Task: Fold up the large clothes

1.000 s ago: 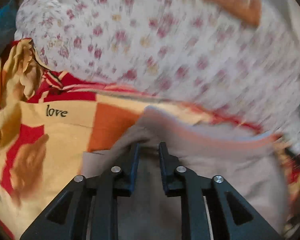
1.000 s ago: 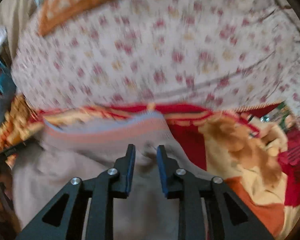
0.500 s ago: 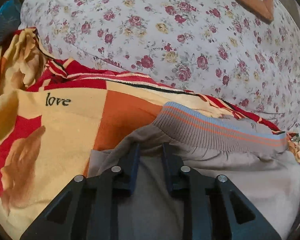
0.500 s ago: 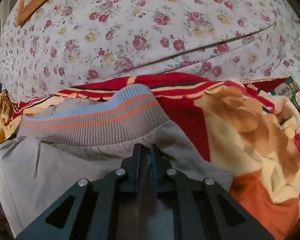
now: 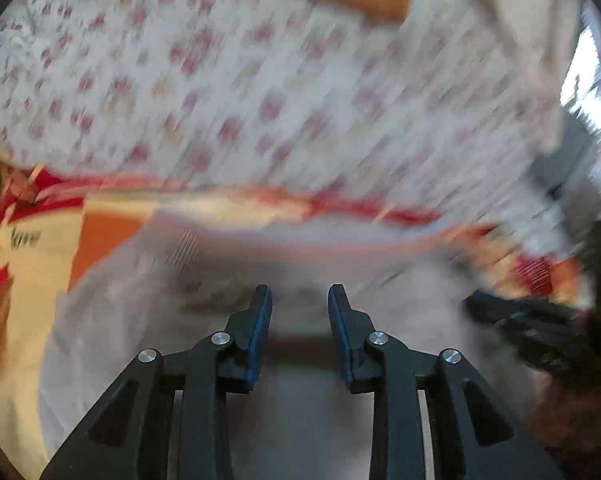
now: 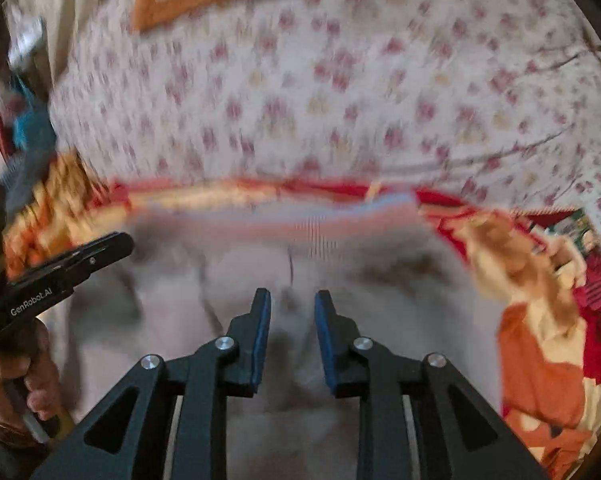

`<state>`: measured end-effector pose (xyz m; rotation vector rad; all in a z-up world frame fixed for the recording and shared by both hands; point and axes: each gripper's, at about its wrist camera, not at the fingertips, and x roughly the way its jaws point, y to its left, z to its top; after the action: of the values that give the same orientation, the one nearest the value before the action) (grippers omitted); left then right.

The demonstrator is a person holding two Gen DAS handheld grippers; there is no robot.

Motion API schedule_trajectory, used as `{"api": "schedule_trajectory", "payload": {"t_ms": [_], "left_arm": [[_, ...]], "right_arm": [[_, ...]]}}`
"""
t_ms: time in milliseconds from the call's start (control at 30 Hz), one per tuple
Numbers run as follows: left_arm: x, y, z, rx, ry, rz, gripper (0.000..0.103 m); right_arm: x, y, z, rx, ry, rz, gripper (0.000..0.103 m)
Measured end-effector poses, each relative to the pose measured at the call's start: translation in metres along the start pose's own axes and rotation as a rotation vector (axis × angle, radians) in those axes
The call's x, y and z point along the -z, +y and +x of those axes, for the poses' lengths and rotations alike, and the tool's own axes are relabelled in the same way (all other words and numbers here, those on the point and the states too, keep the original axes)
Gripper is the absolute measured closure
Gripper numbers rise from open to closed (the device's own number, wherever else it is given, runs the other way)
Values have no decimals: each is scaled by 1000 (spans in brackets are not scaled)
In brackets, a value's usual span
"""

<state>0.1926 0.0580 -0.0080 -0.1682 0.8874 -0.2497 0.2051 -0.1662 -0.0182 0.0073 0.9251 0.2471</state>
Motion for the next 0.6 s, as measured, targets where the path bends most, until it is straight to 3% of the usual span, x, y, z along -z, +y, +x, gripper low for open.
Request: {"api": "schedule_trajectory", "payload": {"t_ms": [67, 133, 267, 333, 400, 533, 600], "left_arm": [[8, 15, 32, -103, 90, -32, 79], [4, 20, 34, -98, 58, -51, 79], [6, 12, 34, -118, 49, -23, 77], [4, 15, 33, -88, 52, -37, 72], [4, 18, 34, -56, 55, -46, 66], [5, 19, 32, -32, 60, -50, 63], [0, 21, 20, -50, 28, -65, 63]], "right_arm": [[3, -9, 27, 18, 66, 14, 80], [6, -17, 52, -12, 118, 10, 79], [10, -12, 50, 4, 67, -10, 72], [12, -13, 49, -29, 66, 7, 63], [11, -16, 50, -93, 64, 32, 46], [3, -16, 28, -126, 55, 58, 48], [-7, -19, -2, -140, -51, 42, 44]]}}
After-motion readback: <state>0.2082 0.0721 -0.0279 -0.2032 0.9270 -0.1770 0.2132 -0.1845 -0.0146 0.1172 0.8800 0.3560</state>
